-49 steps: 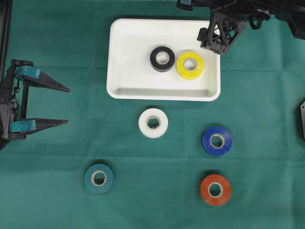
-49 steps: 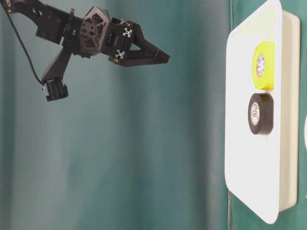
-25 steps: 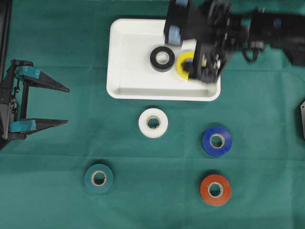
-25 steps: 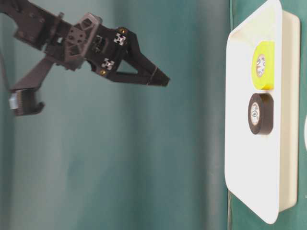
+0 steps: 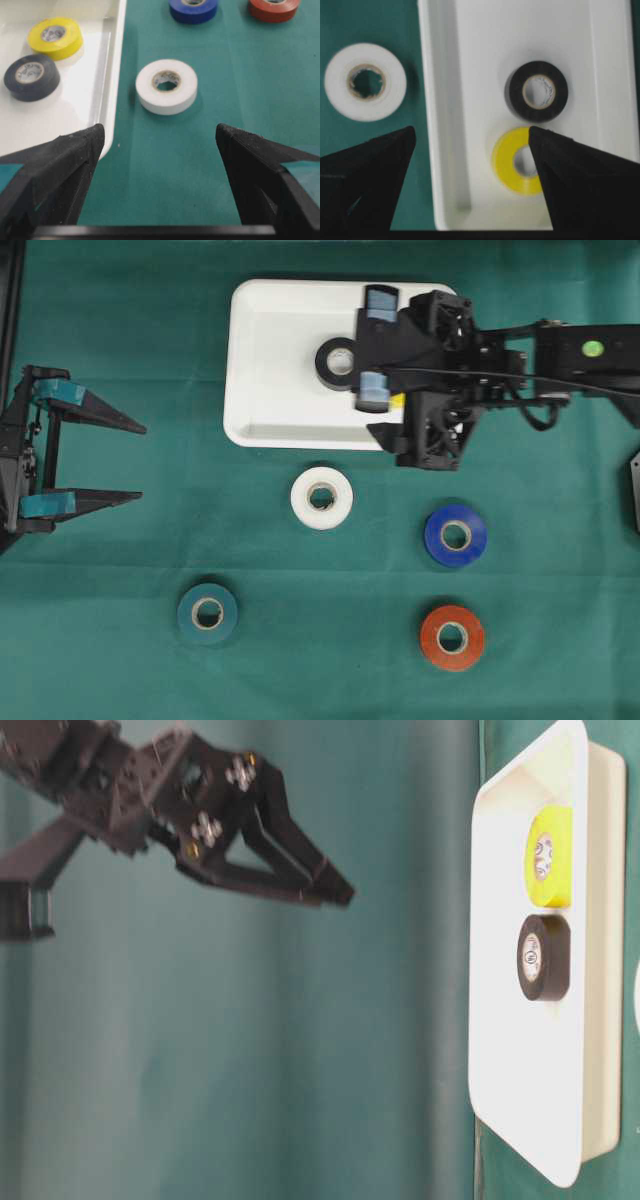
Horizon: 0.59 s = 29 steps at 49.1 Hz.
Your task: Pick up the tape from a random location and place it into the white case.
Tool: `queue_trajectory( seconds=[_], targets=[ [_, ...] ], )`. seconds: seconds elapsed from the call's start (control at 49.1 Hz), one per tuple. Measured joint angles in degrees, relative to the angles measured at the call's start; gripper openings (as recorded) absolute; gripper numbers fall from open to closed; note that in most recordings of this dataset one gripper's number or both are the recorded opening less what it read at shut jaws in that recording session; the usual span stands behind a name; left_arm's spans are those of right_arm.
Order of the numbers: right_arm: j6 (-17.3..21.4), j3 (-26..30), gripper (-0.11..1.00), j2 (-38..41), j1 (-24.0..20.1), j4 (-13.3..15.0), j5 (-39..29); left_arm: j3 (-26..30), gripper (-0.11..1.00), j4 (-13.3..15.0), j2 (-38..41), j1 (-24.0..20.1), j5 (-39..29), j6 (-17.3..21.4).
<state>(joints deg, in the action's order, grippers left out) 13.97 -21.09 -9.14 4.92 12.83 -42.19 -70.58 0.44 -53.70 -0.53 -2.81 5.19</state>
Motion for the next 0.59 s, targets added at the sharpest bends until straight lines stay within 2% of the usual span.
queue_trajectory(
  seconds=[0.204, 0.59],
  targets=[
    [0.0, -7.4, 0.86, -8.3, -0.8, -0.7, 3.5, 0.0, 0.97, 0.0, 0.0, 0.0, 0.0, 0.0],
    [0.2, -22.9, 0.86, -30.1, -0.9, -1.2, 12.5, 0.1, 0.97, -0.1, -0.2, -0.2, -1.2, 0.0]
  ],
)
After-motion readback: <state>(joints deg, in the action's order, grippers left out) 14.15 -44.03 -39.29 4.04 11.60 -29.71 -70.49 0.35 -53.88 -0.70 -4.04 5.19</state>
